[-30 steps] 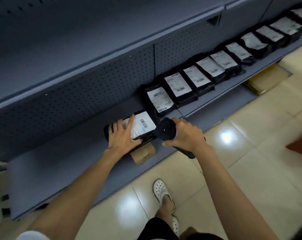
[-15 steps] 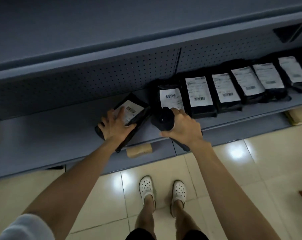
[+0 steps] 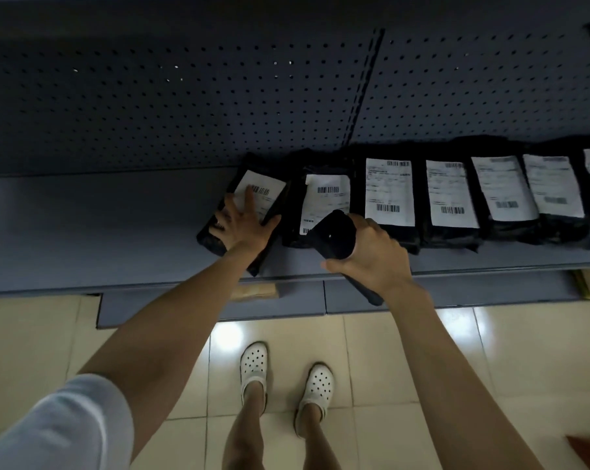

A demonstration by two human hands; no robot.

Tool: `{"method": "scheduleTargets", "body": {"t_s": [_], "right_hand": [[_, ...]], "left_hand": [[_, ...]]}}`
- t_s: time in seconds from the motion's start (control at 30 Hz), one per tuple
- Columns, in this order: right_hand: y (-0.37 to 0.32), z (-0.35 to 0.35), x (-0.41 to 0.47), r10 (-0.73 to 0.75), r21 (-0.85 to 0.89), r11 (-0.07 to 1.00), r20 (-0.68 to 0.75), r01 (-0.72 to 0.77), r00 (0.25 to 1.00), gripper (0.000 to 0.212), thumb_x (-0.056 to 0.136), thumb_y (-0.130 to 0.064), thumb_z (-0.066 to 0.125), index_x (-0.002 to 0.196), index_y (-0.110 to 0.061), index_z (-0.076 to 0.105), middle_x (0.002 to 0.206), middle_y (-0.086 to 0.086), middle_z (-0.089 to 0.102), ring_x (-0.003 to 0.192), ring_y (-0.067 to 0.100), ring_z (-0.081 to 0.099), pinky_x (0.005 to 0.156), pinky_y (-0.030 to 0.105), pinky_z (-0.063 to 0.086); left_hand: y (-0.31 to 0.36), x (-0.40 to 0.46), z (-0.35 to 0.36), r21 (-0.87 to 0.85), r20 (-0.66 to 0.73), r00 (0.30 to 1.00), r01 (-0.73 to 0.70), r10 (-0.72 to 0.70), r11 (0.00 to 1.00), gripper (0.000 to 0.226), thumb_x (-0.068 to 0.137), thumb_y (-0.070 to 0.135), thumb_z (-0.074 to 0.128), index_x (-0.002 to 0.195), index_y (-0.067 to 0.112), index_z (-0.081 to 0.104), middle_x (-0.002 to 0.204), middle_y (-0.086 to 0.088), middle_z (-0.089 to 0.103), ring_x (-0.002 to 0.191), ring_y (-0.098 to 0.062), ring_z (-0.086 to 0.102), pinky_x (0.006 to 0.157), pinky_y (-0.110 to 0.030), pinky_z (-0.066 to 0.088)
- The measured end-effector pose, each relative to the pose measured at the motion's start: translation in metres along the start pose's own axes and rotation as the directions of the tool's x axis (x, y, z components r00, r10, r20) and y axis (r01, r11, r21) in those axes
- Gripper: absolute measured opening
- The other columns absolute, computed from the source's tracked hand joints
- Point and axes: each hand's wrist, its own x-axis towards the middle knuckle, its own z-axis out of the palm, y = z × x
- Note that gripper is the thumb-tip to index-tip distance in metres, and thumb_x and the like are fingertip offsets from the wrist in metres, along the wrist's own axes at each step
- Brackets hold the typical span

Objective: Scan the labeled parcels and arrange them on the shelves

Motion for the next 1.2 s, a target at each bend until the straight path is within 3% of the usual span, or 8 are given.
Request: {"method": "scheduleTargets", "body": {"t_s": [0.07, 0.2, 0.5, 0.77, 0.93, 1.0, 1.13, 1.2], "right_hand": [[0.004, -0.002, 0.0, -0.007, -0.003, 1.0, 0.01, 0.007, 1.0, 0.09, 0.066, -0.052, 0.085, 0.141, -0.022, 0.046, 0.125, 0.005, 0.058, 0.112, 0.033, 0.061, 0.086, 0.046, 0.054], [0.004, -0.006, -0.003, -0.026, 0.011, 1.0, 0.039, 0.026, 0.999, 0.093, 0.066, -0.054, 0.085, 0.143, -0.022, 0.044, 0.128, 0.005, 0.057, 0.115, 0.033, 0.059, 0.088, 0.046, 0.053], [0.009, -0.019, 0.004, -0.066, -0.005, 0.998, 0.025, 0.067, 0.997, 0.092, 0.067, -0.054, 0.084, 0.144, -0.023, 0.044, 0.128, 0.004, 0.057, 0.112, 0.032, 0.061, 0.087, 0.043, 0.053], [0.014, -0.019, -0.001, -0.078, -0.009, 0.997, 0.038, 0.078, 0.996, 0.094, 0.067, -0.056, 0.084, 0.144, -0.022, 0.044, 0.131, 0.004, 0.057, 0.115, 0.031, 0.06, 0.087, 0.042, 0.052], [0.007, -0.022, -0.01, -0.097, -0.026, 0.995, 0.051, 0.098, 0.994, 0.095, 0.065, -0.056, 0.085, 0.143, -0.021, 0.044, 0.13, 0.004, 0.057, 0.116, 0.031, 0.06, 0.088, 0.042, 0.053], [-0.001, -0.024, -0.014, -0.113, -0.036, 0.993, 0.064, 0.116, 0.992, 0.094, 0.065, -0.056, 0.084, 0.142, -0.021, 0.045, 0.13, 0.004, 0.058, 0.114, 0.03, 0.06, 0.088, 0.042, 0.053], [-0.028, -0.029, -0.023, -0.174, -0.051, 0.983, 0.079, 0.178, 0.982, 0.093, 0.065, -0.057, 0.083, 0.142, -0.022, 0.044, 0.132, 0.004, 0.058, 0.115, 0.029, 0.06, 0.086, 0.042, 0.053], [-0.047, -0.031, -0.028, -0.211, -0.06, 0.974, 0.094, 0.217, 0.973, 0.098, 0.064, -0.059, 0.083, 0.145, -0.022, 0.041, 0.135, 0.005, 0.056, 0.118, 0.03, 0.058, 0.089, 0.043, 0.053]], "left_hand": [[0.001, -0.004, -0.004, -0.018, 0.053, 0.999, -0.002, 0.003, 1.0, 0.094, 0.083, 0.08, 0.04, 0.154, 0.039, -0.006, 0.162, -0.007, -0.008, 0.144, -0.045, 0.007, 0.11, -0.063, 0.013], [-0.02, -0.013, -0.008, 0.025, 0.077, 0.997, -0.013, 0.011, 1.0, 0.092, 0.086, 0.075, 0.043, 0.153, 0.041, -0.009, 0.163, 0.0, -0.01, 0.142, -0.045, 0.014, 0.11, -0.06, 0.024], [0.024, -0.009, -0.003, -0.064, 0.12, 0.991, 0.068, -0.06, 0.996, 0.103, 0.084, 0.075, 0.046, 0.155, 0.027, -0.012, 0.162, -0.012, -0.013, 0.145, -0.044, 0.008, 0.111, -0.061, 0.023], [0.019, -0.031, 0.008, 0.022, 0.092, 0.982, -0.168, 0.165, 0.986, 0.083, 0.093, 0.061, 0.047, 0.156, 0.027, 0.005, 0.161, -0.01, -0.006, 0.145, -0.047, -0.001, 0.113, -0.062, 0.024], [0.01, -0.019, -0.006, 0.013, 0.267, 0.941, -0.22, 0.209, 0.975, 0.083, 0.091, 0.064, 0.047, 0.155, 0.033, 0.003, 0.163, -0.002, -0.006, 0.147, -0.044, -0.007, 0.117, -0.061, 0.015], [0.008, -0.022, -0.017, 0.1, 0.284, 0.938, -0.235, 0.199, 0.967, 0.079, 0.093, 0.062, 0.044, 0.155, 0.034, 0.005, 0.163, 0.003, -0.001, 0.147, -0.044, 0.001, 0.116, -0.059, 0.019], [-0.01, -0.059, -0.046, 0.177, 0.12, 0.942, -0.33, 0.313, 0.927, 0.064, 0.096, 0.042, 0.053, 0.152, 0.025, 0.026, 0.153, -0.005, 0.033, 0.133, -0.042, 0.037, 0.106, -0.049, 0.039], [-0.033, -0.077, -0.061, 0.149, 0.051, 0.943, -0.333, 0.329, 0.931, 0.058, 0.096, 0.035, 0.056, 0.148, 0.024, 0.034, 0.147, -0.006, 0.042, 0.127, -0.037, 0.044, 0.1, -0.045, 0.043]]}}
